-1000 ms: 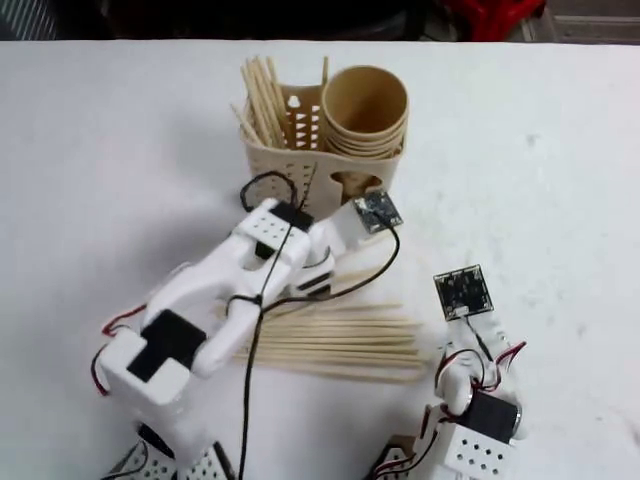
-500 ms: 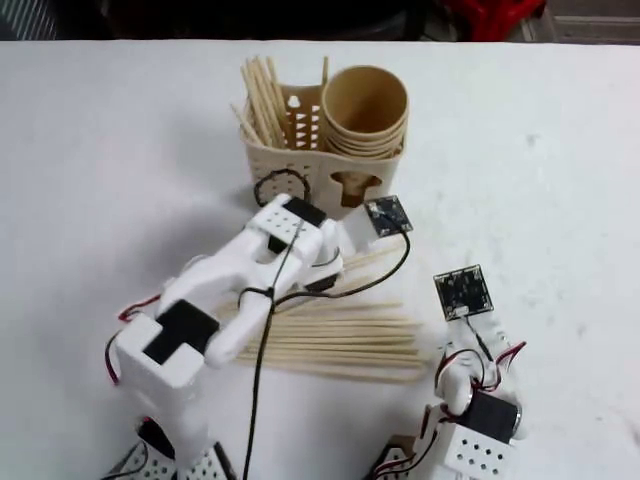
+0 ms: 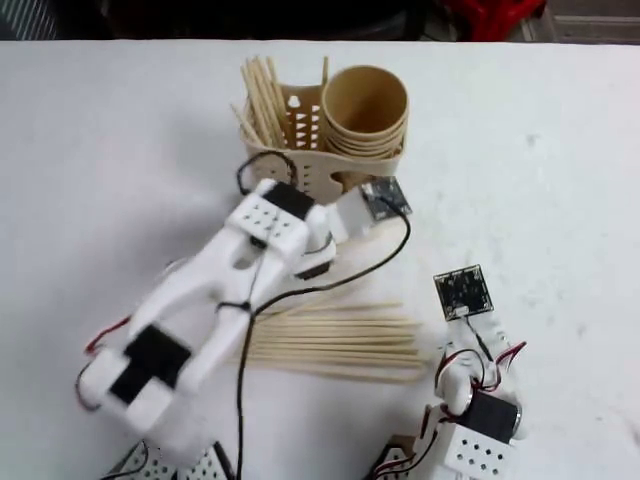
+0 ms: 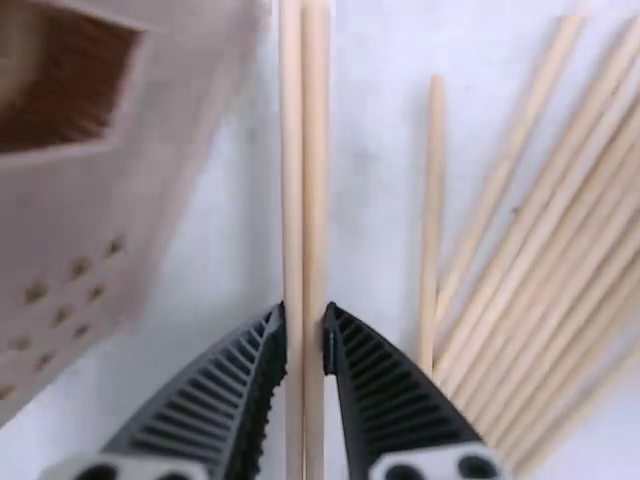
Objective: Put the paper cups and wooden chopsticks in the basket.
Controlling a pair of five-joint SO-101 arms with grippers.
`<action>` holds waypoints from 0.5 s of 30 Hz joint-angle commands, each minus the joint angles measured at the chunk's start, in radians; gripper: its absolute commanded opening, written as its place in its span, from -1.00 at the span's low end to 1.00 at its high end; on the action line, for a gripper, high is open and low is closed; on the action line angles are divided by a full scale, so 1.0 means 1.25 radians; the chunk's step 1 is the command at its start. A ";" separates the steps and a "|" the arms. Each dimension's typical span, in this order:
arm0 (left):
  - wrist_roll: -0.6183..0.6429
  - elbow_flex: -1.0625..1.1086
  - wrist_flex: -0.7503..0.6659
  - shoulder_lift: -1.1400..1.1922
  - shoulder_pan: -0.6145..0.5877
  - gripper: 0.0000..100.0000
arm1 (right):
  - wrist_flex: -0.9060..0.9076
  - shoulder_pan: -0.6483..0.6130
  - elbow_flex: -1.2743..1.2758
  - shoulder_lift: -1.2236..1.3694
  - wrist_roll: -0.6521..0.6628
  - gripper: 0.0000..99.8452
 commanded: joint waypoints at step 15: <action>0.085 -0.117 0.151 -0.659 0.002 -0.96 | 0.003 0.004 0.005 -0.007 0.005 -0.97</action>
